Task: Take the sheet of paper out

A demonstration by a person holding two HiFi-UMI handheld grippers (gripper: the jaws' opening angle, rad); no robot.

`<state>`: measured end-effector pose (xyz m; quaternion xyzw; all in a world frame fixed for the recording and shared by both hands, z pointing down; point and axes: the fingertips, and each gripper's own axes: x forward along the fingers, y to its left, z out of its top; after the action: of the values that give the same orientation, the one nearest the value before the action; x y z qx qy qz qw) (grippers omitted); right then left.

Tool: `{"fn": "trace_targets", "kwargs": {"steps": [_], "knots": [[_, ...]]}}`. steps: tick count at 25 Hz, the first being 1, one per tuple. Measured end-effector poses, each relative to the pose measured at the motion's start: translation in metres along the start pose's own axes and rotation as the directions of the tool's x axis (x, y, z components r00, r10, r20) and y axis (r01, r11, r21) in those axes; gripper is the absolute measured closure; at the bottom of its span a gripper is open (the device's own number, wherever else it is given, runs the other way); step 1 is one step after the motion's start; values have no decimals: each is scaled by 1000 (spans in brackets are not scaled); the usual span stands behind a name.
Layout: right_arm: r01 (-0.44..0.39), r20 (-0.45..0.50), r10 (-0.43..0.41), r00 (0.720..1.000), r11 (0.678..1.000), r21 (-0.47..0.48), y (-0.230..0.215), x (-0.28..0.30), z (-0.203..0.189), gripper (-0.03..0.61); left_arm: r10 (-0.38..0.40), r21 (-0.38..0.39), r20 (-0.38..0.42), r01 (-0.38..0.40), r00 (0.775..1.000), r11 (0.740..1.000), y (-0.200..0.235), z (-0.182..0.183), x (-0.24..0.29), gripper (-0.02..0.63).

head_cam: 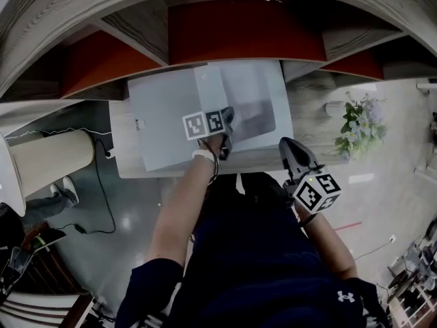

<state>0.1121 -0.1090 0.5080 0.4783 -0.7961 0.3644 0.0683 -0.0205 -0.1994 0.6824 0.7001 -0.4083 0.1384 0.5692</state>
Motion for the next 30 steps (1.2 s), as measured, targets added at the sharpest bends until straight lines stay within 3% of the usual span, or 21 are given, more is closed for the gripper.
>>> {"fn": "trace_targets", "kwargs": {"steps": [5, 9, 10, 11, 14, 20, 30], "knots": [[-8, -6, 8, 1000, 1000, 4, 2, 3, -1, 574, -12, -13, 12, 12, 1000, 1000, 0, 0, -2, 598], [-2, -17, 2, 1000, 1000, 12, 1, 2, -5, 574, 44, 148, 2, -43, 999, 988, -4, 0, 2, 595], [-1, -18, 1, 1000, 1000, 12, 0, 2, -6, 574, 61, 201, 0, -60, 998, 978, -5, 1, 4, 565], [0, -18, 0, 1000, 1000, 12, 0, 2, -6, 574, 79, 246, -1, -77, 997, 966, -5, 3, 5, 486], [5, -20, -4, 1000, 1000, 17, -1, 2, -8, 574, 129, 310, 23, -130, 991, 942, -2, 15, 5, 416], [9, -29, -8, 1000, 1000, 26, -2, 1, -12, 574, 171, 248, 77, -185, 982, 951, 14, 45, 13, 364], [24, -24, -23, 999, 998, 63, -10, -3, -13, 574, 214, 226, 53, -220, 976, 949, 12, 36, 25, 377]]}}
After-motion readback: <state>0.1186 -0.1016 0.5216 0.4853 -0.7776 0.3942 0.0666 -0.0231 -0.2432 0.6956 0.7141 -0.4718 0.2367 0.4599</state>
